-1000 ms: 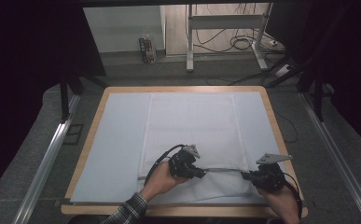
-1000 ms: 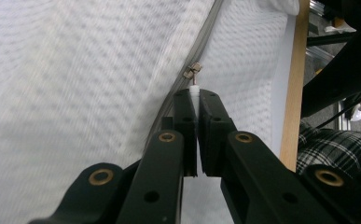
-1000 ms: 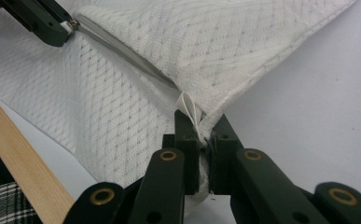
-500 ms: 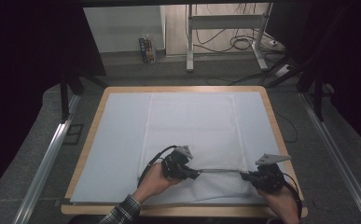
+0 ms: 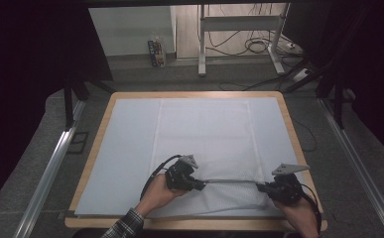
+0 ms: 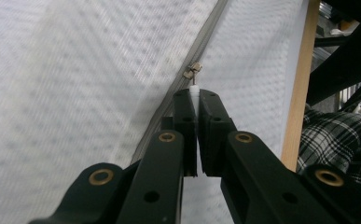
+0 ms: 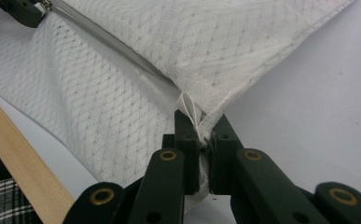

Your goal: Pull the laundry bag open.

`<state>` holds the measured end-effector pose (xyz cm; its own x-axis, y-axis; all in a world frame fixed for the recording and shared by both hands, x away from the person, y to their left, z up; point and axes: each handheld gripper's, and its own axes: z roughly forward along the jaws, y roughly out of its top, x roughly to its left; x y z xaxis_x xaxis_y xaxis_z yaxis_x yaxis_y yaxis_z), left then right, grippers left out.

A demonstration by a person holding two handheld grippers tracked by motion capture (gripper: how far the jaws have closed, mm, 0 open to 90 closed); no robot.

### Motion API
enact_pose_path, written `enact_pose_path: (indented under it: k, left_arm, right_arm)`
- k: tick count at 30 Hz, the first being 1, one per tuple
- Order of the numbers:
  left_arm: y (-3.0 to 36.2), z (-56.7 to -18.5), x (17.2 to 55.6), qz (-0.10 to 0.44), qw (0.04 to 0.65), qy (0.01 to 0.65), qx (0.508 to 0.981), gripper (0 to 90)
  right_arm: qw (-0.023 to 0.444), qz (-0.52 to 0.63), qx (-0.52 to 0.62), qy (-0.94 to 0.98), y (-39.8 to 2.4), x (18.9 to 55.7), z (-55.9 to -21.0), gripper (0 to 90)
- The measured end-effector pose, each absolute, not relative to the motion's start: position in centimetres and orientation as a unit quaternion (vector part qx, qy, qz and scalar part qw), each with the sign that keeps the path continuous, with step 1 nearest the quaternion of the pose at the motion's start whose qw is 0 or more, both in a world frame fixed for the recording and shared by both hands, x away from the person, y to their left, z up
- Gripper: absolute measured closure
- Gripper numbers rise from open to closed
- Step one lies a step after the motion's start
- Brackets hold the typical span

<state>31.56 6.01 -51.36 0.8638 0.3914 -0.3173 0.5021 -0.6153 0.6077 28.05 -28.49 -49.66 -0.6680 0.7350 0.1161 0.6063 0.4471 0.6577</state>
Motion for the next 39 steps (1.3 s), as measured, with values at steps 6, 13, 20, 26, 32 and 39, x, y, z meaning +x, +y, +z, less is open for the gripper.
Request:
enact_pose_path:
  k: [6, 13, 20, 26, 32, 39]
  left_arm:
    - [7.3, -51.5, 31.2, -0.075, 0.361, 0.260, 0.892, 87.7]
    - [8.3, -51.3, 30.7, -0.068, 0.359, 0.266, 0.892, 87.7]
    - [9.4, -51.4, 30.5, -0.067, 0.357, 0.276, 0.890, 87.7]
    - [10.4, -51.5, 30.3, -0.067, 0.358, 0.285, 0.887, 87.7]
    - [11.1, -51.7, 30.1, -0.065, 0.358, 0.291, 0.885, 87.7]
    - [12.3, -51.8, 29.9, -0.065, 0.358, 0.300, 0.882, 87.7]
  right_arm:
    - [0.094, 0.343, 0.396, 0.846, -28.5, 28.0, -49.7, 84.1]
    - [0.092, 0.343, 0.397, 0.847, -28.6, 28.1, -49.8, 84.0]
    - [0.091, 0.342, 0.398, 0.846, -28.6, 28.1, -49.8, 84.0]
    - [0.094, 0.341, 0.396, 0.847, -28.6, 28.1, -49.8, 84.0]
    - [0.095, 0.340, 0.396, 0.848, -28.6, 28.1, -49.8, 84.0]
    - [0.095, 0.341, 0.396, 0.847, -28.6, 28.1, -49.8, 84.0]
